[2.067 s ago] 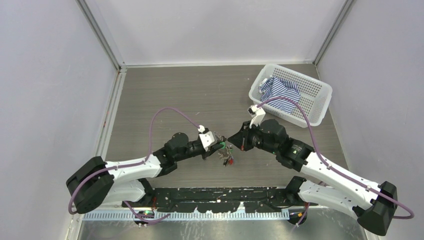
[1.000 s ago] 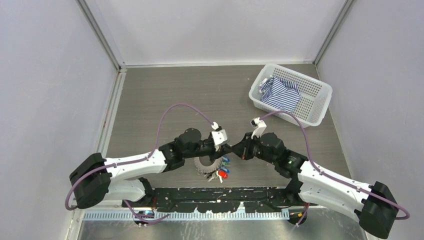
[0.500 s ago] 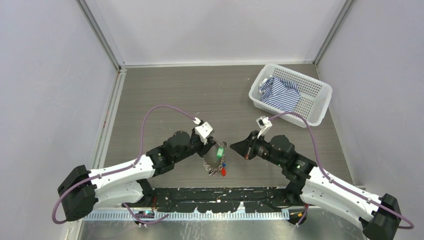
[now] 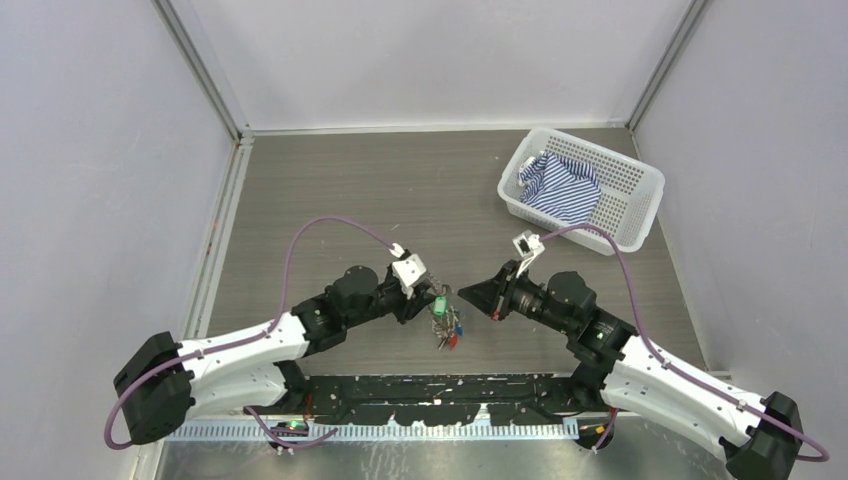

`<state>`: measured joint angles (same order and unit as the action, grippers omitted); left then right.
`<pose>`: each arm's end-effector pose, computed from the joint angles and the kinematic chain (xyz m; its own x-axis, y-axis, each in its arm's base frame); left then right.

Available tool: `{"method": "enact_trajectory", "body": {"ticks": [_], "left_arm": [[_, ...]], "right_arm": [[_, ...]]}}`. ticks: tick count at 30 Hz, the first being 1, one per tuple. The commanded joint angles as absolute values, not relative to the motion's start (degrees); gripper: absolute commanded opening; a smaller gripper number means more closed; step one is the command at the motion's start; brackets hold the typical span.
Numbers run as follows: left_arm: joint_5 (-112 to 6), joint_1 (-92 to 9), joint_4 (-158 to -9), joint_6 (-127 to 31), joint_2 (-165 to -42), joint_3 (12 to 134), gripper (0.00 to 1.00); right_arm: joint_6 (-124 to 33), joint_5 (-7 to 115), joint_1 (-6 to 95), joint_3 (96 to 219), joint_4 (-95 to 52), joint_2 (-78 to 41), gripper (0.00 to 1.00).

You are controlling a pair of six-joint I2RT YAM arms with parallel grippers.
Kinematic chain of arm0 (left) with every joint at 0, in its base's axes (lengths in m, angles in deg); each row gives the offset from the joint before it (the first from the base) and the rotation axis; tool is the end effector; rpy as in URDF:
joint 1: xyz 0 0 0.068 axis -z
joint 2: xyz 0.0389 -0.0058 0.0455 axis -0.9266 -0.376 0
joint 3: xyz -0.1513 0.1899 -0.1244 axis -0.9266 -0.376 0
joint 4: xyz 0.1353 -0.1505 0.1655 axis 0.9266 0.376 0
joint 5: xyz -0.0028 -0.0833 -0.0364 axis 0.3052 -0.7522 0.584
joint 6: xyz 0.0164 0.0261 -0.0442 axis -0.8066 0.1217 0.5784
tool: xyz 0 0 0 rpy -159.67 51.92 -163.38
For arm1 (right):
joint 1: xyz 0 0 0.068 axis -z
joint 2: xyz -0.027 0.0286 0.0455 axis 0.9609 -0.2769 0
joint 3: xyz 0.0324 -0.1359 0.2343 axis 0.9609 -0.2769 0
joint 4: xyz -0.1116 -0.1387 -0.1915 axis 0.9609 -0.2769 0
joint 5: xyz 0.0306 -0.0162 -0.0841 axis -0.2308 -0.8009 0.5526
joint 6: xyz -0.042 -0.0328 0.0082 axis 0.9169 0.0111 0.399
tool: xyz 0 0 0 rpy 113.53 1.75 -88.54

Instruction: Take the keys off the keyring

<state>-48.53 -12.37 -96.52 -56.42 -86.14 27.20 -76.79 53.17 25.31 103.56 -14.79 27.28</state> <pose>0.1253 -0.1871 0.2284 -0.2086 0.2090 -0.9554 0.8501 0.5217 -0.0715 0.1053 0.1273 0.2528 -0.5810 0.2586 -0.7717 -0.6078 0.4928 0.6227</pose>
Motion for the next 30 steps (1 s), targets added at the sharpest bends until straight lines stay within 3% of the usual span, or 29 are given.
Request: {"method": "enact_trajectory", "body": {"ticks": [1, 23, 30], "left_arm": [[-54.7, -12.2, -99.2, -58.9, -85.2, 28.5, 0.3], [-58.4, -10.8, -101.6, -58.8, -88.2, 29.8, 0.3], [-54.5, -10.5, -103.4, -59.3, -87.5, 28.8, 0.26]], "right_arm": [[-75.9, 51.9, 25.2, 104.4, -6.8, 26.8, 0.01], [-76.6, 51.6, 25.2, 106.1, -6.2, 22.8, 0.01], [-76.8, 51.2, 25.2, 106.6, -6.2, 22.3, 0.01]]}}
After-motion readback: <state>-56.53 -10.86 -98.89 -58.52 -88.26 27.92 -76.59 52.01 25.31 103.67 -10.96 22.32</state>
